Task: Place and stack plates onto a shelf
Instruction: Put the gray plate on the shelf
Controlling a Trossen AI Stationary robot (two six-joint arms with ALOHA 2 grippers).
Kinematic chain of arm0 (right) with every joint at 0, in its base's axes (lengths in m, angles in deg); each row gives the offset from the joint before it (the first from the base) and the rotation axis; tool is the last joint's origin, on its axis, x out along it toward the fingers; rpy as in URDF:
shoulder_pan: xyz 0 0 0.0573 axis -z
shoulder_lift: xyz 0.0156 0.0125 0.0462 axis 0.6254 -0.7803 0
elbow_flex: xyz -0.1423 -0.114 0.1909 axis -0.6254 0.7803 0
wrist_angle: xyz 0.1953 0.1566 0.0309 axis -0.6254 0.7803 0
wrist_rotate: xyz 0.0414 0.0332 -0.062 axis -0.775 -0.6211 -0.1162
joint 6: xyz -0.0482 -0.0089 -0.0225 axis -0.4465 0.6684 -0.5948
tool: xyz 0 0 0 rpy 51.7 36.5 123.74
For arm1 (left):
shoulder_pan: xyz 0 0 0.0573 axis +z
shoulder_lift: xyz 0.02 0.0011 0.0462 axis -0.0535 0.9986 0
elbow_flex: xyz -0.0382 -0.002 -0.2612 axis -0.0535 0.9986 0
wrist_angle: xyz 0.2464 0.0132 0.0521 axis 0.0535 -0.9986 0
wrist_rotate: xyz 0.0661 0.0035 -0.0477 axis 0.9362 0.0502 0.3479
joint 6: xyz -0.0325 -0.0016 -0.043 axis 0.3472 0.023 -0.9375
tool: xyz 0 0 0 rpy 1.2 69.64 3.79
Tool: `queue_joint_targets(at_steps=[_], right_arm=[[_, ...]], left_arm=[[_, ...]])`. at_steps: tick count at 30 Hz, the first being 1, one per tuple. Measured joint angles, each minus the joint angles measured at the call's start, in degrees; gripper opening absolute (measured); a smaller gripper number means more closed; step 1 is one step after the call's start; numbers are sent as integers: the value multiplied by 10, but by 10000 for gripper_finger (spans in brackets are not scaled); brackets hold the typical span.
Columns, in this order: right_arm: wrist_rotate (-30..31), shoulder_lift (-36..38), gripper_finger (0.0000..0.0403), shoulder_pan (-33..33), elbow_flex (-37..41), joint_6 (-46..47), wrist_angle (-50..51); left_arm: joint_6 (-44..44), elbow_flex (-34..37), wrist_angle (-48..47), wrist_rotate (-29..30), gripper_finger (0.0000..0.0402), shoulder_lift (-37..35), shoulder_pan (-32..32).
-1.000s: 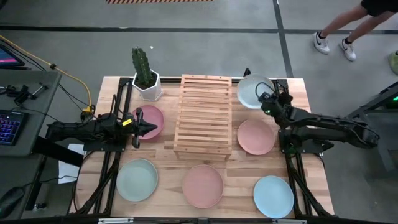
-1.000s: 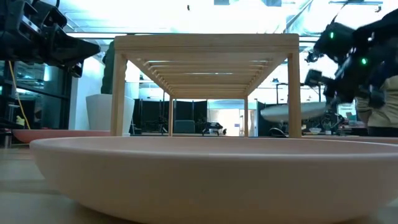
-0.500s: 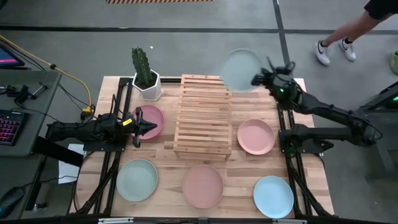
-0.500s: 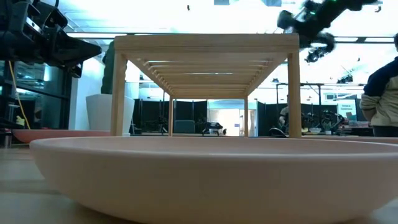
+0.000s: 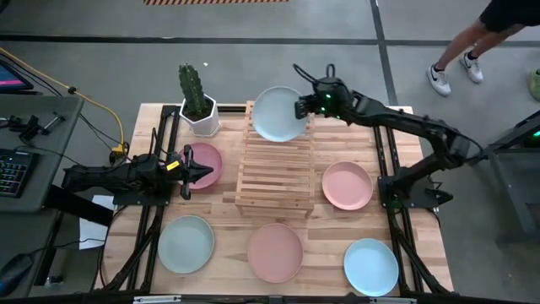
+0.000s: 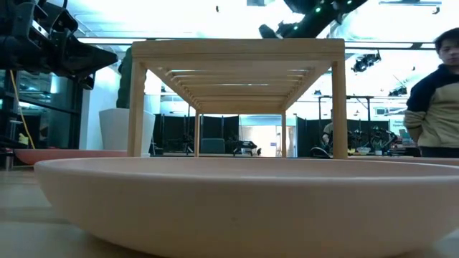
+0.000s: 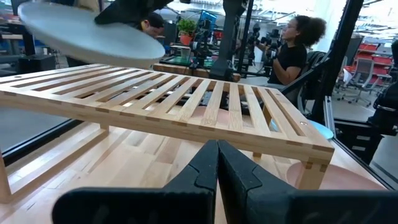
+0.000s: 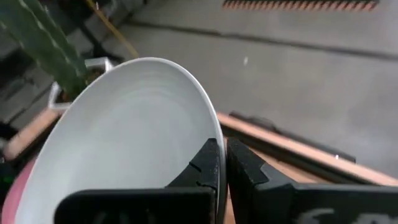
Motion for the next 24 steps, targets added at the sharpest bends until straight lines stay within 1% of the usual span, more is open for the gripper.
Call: queue_joint_targets(at_steps=[4, 7, 13, 19, 24], right_arm=[[-34, -30, 0, 8, -18, 1, 19], [-41, -37, 0, 12, -19, 2, 29], [-35, -37, 0, 14, -19, 3, 61], [-28, -37, 0, 14, -19, 0, 53], [-1, -37, 3, 14, -19, -4, 52]], left_arm=[[0, 0, 0, 0, 0, 0, 0], [0, 0, 0, 0, 0, 0, 0], [0, 0, 0, 0, 0, 0, 0], [0, 0, 0, 0, 0, 0, 0], [0, 0, 0, -1, 0, 0, 0]])
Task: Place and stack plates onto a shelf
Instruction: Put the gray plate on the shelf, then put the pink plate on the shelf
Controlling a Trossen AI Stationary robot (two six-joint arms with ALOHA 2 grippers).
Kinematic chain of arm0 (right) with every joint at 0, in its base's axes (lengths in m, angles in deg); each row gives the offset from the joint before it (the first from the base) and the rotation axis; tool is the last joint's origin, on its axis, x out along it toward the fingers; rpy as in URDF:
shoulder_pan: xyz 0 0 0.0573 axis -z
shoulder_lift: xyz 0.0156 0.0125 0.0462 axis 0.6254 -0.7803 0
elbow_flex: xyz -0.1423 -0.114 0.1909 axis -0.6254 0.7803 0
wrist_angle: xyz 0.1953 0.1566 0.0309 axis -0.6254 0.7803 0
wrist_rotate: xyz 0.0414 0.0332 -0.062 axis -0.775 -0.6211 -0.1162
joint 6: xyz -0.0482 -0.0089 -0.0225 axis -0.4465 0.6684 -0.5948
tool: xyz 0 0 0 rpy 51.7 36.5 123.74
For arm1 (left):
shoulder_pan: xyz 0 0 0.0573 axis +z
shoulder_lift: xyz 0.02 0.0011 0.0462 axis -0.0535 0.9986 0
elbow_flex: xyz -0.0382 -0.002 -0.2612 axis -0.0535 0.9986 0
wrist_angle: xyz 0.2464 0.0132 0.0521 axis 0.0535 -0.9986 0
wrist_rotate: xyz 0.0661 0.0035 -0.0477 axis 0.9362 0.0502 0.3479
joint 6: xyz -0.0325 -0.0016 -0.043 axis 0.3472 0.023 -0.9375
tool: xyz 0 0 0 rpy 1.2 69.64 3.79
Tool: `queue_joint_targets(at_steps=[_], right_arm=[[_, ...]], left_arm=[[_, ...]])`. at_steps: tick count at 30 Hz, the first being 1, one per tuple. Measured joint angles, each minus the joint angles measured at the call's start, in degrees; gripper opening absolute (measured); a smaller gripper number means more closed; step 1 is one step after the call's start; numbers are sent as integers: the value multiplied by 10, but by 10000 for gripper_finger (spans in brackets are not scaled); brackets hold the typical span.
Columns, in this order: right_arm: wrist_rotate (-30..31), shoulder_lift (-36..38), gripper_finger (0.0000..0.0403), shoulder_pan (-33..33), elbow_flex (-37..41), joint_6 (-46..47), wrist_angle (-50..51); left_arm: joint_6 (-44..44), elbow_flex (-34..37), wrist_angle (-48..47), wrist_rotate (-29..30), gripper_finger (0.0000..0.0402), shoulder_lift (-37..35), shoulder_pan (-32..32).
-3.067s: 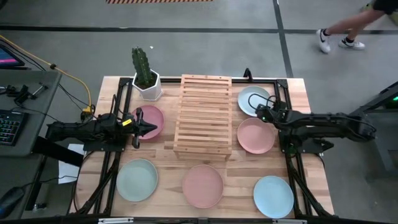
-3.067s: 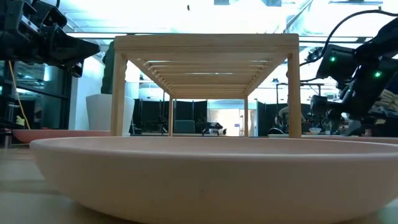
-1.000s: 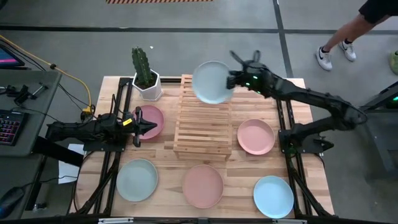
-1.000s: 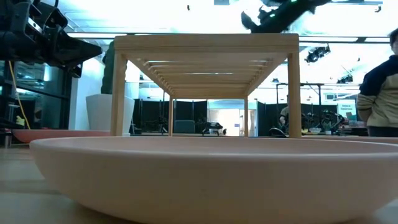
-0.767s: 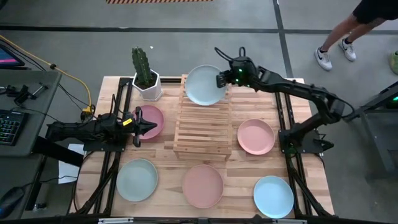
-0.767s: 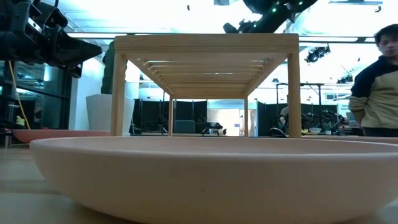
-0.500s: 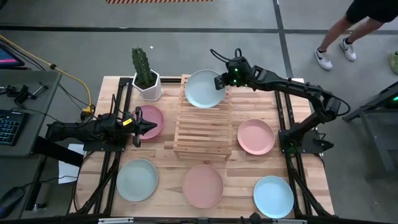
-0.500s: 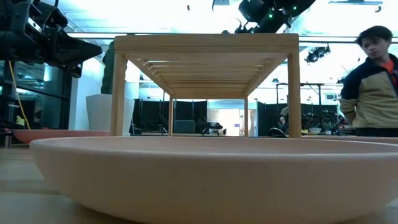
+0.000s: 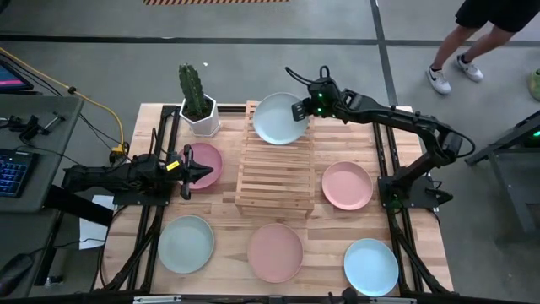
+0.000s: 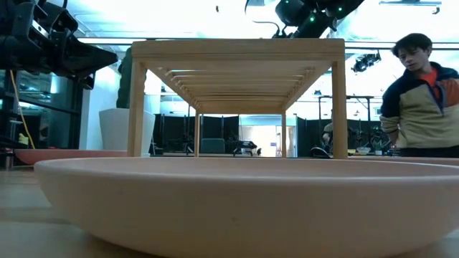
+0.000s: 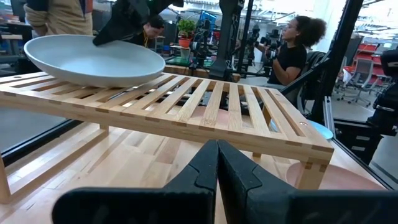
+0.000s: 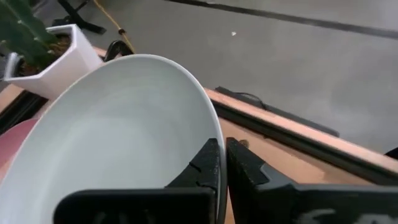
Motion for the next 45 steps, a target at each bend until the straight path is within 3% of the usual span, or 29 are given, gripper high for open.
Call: queue_joint_targets(at_steps=[14, 19, 24, 30, 36, 41, 45], right_arm=[[11, 1, 131, 4, 0, -39, -10], [14, 39, 148, 4, 1, -82, 11], [58, 104, 149, -28, 9, -103, 125], [129, 236, 149, -113, 143, -60, 145], [130, 380, 149, -191, 315, 26, 30], [127, 447, 149, -220, 380, 35, -43], [126, 463, 149, -223, 383, 30, -52]], left_arm=[[0, 0, 0, 0, 0, 0, 0], [0, 0, 0, 0, 0, 0, 0], [-27, 0, 0, 0, 0, 0, 0], [-41, 0, 2, 6, 0, 0, 0], [-70, -3, 42, 45, 11, 1, 0], [-103, -51, -11, 24, 69, 34, 0], [-146, -117, -156, 9, 128, 100, 0]])
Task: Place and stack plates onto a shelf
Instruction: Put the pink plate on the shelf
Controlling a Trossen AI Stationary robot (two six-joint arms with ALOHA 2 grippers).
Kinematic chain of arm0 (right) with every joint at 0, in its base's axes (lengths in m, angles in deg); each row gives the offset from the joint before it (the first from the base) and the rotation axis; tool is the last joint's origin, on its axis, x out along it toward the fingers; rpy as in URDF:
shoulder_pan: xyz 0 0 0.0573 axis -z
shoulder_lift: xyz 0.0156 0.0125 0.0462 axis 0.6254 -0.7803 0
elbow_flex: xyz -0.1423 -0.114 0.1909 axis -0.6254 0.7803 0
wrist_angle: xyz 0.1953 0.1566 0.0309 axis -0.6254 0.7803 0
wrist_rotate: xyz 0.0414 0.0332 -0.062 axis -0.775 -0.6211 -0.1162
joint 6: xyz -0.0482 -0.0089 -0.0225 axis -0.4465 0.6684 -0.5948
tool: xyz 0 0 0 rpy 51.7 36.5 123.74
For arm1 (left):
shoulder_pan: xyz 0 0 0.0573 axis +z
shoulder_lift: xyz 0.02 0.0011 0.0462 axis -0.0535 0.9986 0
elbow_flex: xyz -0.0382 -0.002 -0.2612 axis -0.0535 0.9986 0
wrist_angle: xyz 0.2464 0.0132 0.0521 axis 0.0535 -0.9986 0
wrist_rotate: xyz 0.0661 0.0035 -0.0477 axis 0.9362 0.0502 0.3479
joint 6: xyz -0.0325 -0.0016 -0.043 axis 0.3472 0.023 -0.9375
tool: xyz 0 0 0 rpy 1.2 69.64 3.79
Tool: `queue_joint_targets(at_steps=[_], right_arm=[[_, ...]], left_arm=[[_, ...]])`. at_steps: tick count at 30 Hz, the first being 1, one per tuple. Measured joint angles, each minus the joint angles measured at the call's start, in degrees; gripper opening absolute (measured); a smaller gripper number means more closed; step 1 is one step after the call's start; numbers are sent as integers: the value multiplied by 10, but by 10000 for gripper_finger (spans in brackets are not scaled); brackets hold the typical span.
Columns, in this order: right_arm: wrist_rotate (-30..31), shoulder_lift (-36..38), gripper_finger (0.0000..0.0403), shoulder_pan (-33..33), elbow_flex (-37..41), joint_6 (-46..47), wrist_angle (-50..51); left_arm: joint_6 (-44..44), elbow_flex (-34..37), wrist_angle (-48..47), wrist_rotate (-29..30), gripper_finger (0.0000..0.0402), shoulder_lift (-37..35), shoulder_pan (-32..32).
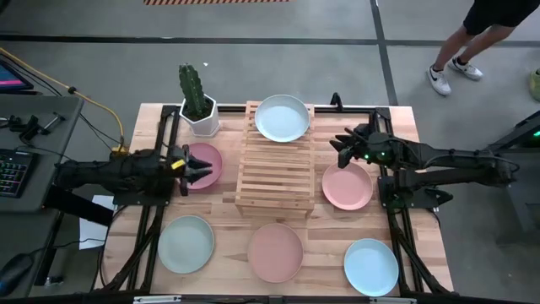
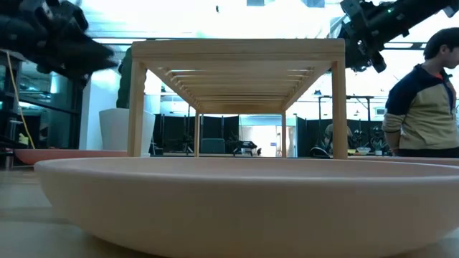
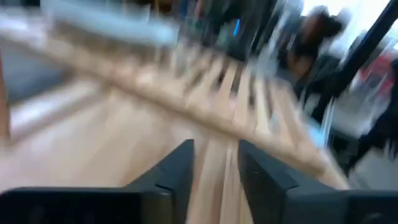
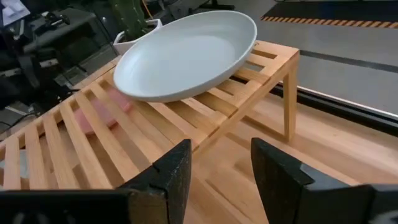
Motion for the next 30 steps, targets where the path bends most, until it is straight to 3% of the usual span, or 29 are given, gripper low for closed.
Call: queue_joint_targets(at_steps=[3, 7, 14, 18, 30], right_arm=[[0, 0, 149, 0, 1, -10, -7], [0, -4, 149, 0, 1, -23, -16], [0, -6, 149, 0, 1, -25, -18], [0, -8, 149, 0, 1, -24, -18], [0, -9, 149, 0, 1, -25, -18]], left_arm=[[-46, -35, -97, -39, 159, 72, -2], [-100, -35, -103, -46, 171, 178, -24], [-149, -35, -75, 39, 167, 346, -54], [-149, -48, -74, 93, 166, 405, -53], [-156, -65, -86, 128, 165, 516, -53]])
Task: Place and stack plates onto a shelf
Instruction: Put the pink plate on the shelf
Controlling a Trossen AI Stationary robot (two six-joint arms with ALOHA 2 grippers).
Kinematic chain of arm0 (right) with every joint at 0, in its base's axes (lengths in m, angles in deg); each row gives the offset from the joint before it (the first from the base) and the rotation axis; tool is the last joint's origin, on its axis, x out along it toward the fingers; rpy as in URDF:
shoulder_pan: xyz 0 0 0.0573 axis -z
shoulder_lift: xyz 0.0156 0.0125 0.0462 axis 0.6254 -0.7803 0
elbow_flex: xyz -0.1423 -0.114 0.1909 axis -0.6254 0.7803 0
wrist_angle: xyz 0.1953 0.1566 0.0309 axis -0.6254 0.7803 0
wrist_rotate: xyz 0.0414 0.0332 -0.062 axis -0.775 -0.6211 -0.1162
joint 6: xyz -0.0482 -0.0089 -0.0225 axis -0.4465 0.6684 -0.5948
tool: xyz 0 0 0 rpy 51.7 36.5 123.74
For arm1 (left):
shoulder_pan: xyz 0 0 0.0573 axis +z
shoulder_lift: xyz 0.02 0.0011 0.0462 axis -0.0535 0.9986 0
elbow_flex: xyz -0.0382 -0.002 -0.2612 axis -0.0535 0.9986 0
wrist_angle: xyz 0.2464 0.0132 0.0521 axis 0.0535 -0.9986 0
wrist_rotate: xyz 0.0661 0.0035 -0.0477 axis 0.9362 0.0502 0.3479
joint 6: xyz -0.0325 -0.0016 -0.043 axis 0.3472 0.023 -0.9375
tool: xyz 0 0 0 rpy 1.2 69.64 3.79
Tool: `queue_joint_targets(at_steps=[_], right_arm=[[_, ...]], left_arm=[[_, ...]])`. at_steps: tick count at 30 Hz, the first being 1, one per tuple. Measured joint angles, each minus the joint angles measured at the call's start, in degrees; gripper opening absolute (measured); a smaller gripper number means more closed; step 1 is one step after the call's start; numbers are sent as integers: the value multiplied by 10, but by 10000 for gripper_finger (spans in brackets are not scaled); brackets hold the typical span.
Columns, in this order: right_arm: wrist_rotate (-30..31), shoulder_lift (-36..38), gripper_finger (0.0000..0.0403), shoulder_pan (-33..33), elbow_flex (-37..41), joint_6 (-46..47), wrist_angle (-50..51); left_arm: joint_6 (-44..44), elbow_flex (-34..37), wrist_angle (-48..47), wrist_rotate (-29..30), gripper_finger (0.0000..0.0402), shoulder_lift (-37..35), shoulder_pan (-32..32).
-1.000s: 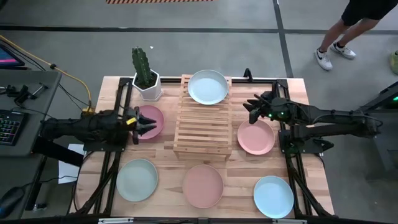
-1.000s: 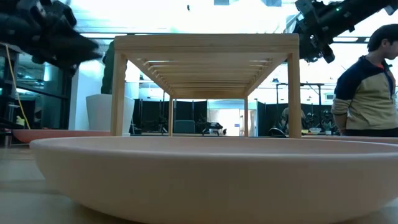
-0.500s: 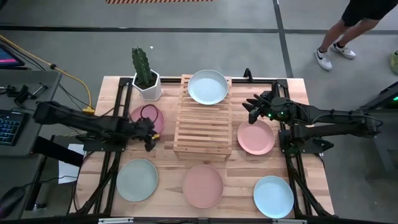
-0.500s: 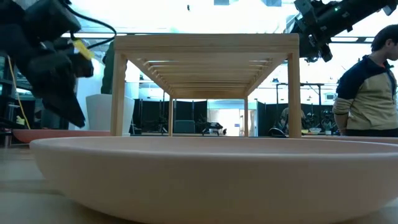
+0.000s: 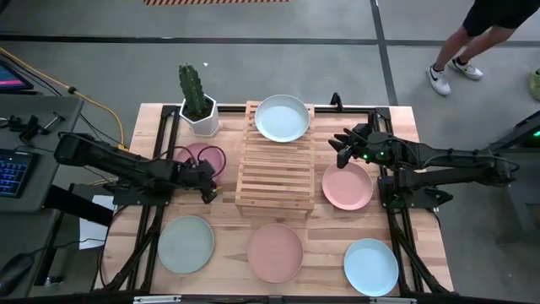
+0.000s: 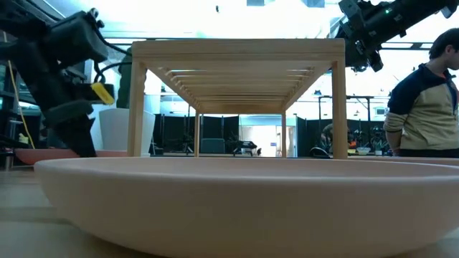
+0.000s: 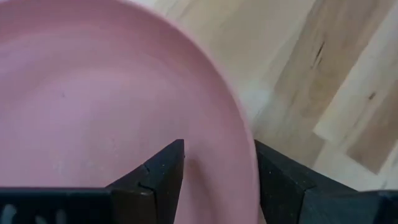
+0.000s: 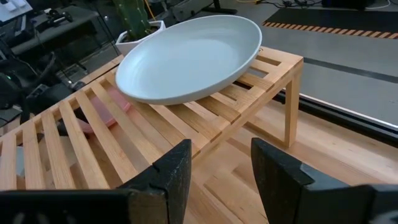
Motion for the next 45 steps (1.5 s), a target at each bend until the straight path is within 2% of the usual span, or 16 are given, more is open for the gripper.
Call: queue_joint_targets(at_steps=[3, 5, 8, 11, 20, 25, 28, 31, 35, 42, 45], right_arm=[[0, 0, 149, 0, 0, 0, 0], [0, 0, 149, 0, 0, 0, 0], [0, 0, 149, 0, 0, 0, 0], [0, 0, 149, 0, 0, 0, 0], [0, 0, 149, 0, 0, 0, 8], [-6, 0, 149, 0, 0, 2, 27], [-10, 0, 149, 0, 0, 2, 32], [-10, 0, 149, 0, 0, 1, 33], [-10, 0, 149, 0, 0, 2, 33], [-10, 0, 149, 0, 0, 4, 31], [-10, 0, 149, 0, 0, 4, 30]], left_arm=[[-12, -2, 4, 1, 156, 19, 0], [-15, -3, 5, 1, 134, 25, 0], [-6, -17, -12, -7, 77, 27, -2], [9, -53, -69, -2, 18, 27, -10], [-11, -229, -322, 22, 4, 27, -49], [-46, -334, -458, 80, 2, 27, -89], [-59, -388, -500, 132, 2, 28, -121], [-38, -430, -488, 178, 1, 38, -154], [53, -471, -431, 212, 1, 75, -195], [343, -524, -243, 219, 1, 163, -257], [454, -530, -169, 184, 1, 191, -265]])
